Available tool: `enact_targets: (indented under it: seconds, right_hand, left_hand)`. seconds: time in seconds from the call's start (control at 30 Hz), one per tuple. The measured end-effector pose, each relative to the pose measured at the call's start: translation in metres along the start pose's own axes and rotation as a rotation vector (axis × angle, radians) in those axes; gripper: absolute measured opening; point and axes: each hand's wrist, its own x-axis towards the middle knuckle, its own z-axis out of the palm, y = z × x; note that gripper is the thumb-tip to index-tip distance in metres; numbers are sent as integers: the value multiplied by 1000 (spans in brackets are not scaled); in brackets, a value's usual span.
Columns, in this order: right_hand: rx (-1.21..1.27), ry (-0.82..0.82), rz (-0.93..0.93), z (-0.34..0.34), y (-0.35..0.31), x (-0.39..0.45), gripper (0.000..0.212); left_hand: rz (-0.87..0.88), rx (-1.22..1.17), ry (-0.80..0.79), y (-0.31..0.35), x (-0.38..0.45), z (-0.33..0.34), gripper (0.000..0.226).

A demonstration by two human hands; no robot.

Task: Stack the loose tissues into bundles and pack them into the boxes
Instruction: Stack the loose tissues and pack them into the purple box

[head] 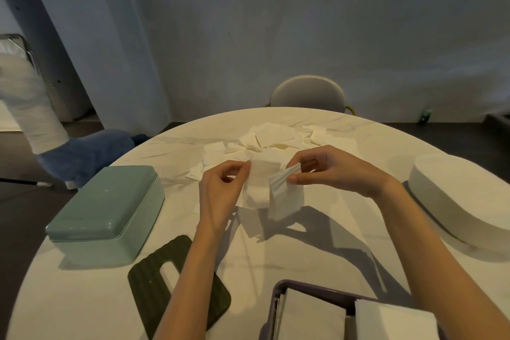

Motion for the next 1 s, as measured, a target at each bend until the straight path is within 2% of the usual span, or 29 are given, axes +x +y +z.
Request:
enact_targets:
  seconds: [0.1, 0.17, 0.3, 0.43, 0.6, 0.7, 0.77, 0.87, 1.0]
  right_hand:
    - [-51, 26, 7, 0, 2, 3, 28]
    - [10, 44, 19, 0, 1, 4, 34]
    - [177, 65, 64, 4, -1, 7, 35]
    - [211, 97, 125, 14, -2, 14, 43]
    - [269, 236, 159, 25, 1, 18, 31]
    - [346, 268, 159, 27, 1, 21, 34]
    - [366, 272, 160, 29, -2, 22, 34]
    - [368, 253, 150, 31, -6, 21, 31]
    - [245, 290, 124, 36, -7, 21, 27]
  left_hand:
    - [42, 76, 9, -1, 1, 0, 9]
    - [55, 72, -4, -1, 1, 1, 12]
    - [-81, -112, -62, 6, 1, 2, 21]
    - [-143, -191, -154, 16, -2, 5, 19]
    - [-211, -291, -255, 25, -4, 5, 27]
    - [-293, -344, -326, 27, -5, 7, 46]
    - [-397, -543, -453, 27, -8, 9, 63]
    - [-521, -795, -594, 36, -12, 15, 69]
    - [-574, -801, -559, 38, -15, 32, 76]
